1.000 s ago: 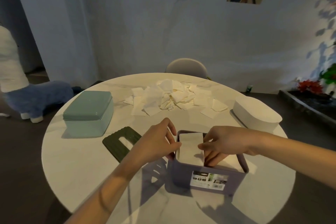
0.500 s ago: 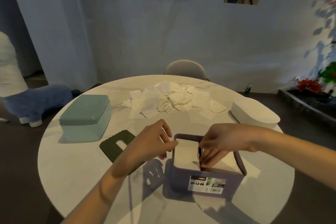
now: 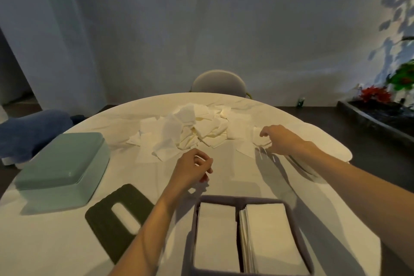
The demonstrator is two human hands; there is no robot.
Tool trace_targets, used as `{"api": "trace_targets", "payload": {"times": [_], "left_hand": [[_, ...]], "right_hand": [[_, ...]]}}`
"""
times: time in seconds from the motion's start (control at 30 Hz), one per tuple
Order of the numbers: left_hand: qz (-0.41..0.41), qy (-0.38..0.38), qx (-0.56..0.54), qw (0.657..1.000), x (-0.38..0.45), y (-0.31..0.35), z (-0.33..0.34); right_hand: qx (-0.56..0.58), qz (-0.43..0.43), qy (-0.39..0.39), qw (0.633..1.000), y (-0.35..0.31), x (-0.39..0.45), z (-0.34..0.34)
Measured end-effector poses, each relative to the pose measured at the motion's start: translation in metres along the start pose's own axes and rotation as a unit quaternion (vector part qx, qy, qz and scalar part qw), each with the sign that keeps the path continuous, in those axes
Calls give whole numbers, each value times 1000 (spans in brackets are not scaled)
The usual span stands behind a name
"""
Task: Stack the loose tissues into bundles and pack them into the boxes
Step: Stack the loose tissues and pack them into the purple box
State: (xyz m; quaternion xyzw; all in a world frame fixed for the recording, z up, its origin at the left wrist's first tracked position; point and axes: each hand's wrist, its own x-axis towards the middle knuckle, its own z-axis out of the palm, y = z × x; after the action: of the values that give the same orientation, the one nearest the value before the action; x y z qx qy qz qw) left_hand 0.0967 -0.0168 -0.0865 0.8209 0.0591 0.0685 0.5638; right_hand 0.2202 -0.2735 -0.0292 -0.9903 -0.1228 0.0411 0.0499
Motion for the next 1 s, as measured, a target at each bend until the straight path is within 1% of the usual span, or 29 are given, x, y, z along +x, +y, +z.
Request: {"api": "trace_targets", "payload": {"times": [0.07, 0.17, 0.23, 0.3, 0.33, 0.43, 0.53, 0.63, 0.73, 0.8, 0.87, 0.93, 1.0], "left_hand": [[-10, 16, -67, 998, 14, -6, 14], [-10, 69, -199, 978, 27, -17, 32], [-2, 89, -226, 970, 32, -21, 36], [3, 86, -231, 969, 41, -26, 38], [5, 83, -233, 969, 44, -28, 37], [4, 84, -241, 967, 47, -32, 34], [2, 84, -245, 966, 50, -35, 34], [3, 81, -245, 966, 50, -35, 34], [1, 79, -258, 963, 50, -34, 32], [-2, 76, -263, 962, 49, -34, 32], [0, 70, -266, 961, 49, -34, 32], [-3, 70, -269, 961, 49, -32, 33], [-12, 54, -285, 957, 48, -26, 32]], "right_hand": [[-18, -1, -4, 1000, 7, 21, 8], [-41, -24, -13, 999, 15, 51, 17], [-70, -27, -32, 997, 18, 61, 21], [-93, -34, -58, 993, 21, 72, 25], [-97, -38, -54, 993, 22, 75, 27], [-90, -46, 1, 995, 24, 82, 33], [-54, -47, 69, 995, 20, 79, 47], [7, -35, 133, 990, 18, 74, 54], [63, -28, 145, 987, 17, 70, 41], [143, -40, 147, 978, 12, 59, 26], [222, -66, 164, 959, 3, 44, 13], [322, -84, 153, 930, -10, 23, 1], [453, -98, 110, 879, -25, 4, -3]]}}
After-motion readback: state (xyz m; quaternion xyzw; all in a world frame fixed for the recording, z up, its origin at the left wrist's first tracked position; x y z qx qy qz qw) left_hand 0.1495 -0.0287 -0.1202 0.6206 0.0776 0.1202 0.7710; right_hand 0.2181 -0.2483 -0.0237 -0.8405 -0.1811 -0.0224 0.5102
